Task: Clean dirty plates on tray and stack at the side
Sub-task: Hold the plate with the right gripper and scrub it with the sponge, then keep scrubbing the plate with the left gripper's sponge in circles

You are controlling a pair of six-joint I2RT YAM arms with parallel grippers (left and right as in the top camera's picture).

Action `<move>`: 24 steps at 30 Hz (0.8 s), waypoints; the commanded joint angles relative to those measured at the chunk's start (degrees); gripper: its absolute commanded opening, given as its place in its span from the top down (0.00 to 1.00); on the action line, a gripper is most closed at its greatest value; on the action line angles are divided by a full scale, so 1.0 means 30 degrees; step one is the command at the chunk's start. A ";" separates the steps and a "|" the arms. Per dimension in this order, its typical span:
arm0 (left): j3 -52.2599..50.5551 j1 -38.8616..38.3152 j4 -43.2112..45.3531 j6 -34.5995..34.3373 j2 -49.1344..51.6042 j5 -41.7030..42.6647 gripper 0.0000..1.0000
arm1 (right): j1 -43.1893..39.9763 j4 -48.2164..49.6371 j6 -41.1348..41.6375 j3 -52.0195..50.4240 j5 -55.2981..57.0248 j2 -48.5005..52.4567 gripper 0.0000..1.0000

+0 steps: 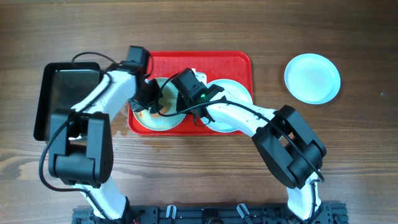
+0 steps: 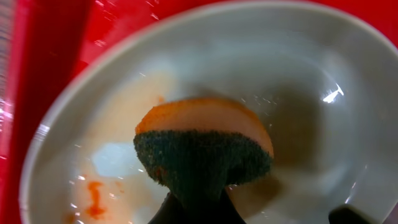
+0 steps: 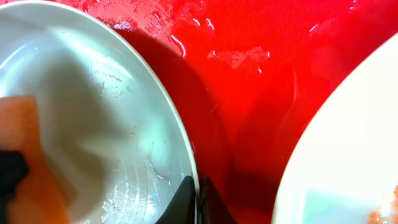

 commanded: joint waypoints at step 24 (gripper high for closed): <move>-0.3621 -0.1333 0.0663 0.0634 -0.0328 -0.5508 0.96 | -0.0117 -0.0066 0.0080 -0.0058 0.0321 0.0525 0.96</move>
